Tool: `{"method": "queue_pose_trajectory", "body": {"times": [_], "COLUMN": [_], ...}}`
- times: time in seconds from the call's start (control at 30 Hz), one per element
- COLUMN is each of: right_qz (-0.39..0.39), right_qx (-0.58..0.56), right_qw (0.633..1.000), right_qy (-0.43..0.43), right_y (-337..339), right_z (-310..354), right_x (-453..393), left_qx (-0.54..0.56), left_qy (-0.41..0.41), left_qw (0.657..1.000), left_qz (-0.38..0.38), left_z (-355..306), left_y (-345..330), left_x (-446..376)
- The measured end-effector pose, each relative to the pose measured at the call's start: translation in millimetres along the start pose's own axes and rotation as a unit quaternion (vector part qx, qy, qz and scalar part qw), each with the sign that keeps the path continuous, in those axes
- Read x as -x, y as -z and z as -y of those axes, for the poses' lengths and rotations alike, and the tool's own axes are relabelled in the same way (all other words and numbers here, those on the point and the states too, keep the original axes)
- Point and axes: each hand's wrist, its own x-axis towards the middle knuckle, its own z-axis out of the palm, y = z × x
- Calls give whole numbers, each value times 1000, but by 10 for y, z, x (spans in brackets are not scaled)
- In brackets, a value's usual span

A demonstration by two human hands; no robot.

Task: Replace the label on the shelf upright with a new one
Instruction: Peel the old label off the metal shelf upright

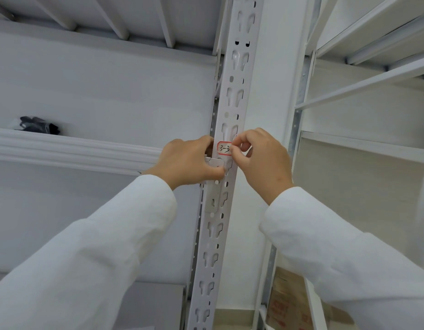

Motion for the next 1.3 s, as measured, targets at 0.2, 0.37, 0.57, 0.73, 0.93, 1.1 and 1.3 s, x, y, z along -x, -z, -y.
{"method": "queue_pose_trajectory", "body": {"times": [0.2, 0.37, 0.57, 0.73, 0.93, 1.1, 1.3], "right_qz": [3, 18, 36, 61, 17, 25, 30], "right_qx": [4, 20, 30, 41, 27, 36, 33], "right_qw": [1000, 999, 999, 997, 998, 998, 998], "right_qy": [7, 22, 10, 38, 52, 51, 49], "right_y": [91, 69, 74, 114, 90, 64, 81], "right_z": [-13, -10, 40, 14, -38, -2, 23], "right_x": [-68, -44, -61, -20, -24, -63, -77], "left_qx": [1, -1, 0, 3, 1, 4, 6], "left_qy": [2, 0, 6, 10, 3, 5, 9], "left_qw": [1000, 1000, 1000, 1000, 1000, 1000, 1000], "left_qz": [10, 12, 11, 16, 14, 12, 11], "left_z": [4, 9, 4, -8, 8, 19, 12], "left_y": [2, 2, -6, 5, 1, -18, -12], "left_x": [-9, -10, -5, -1, -3, -14, -12]}}
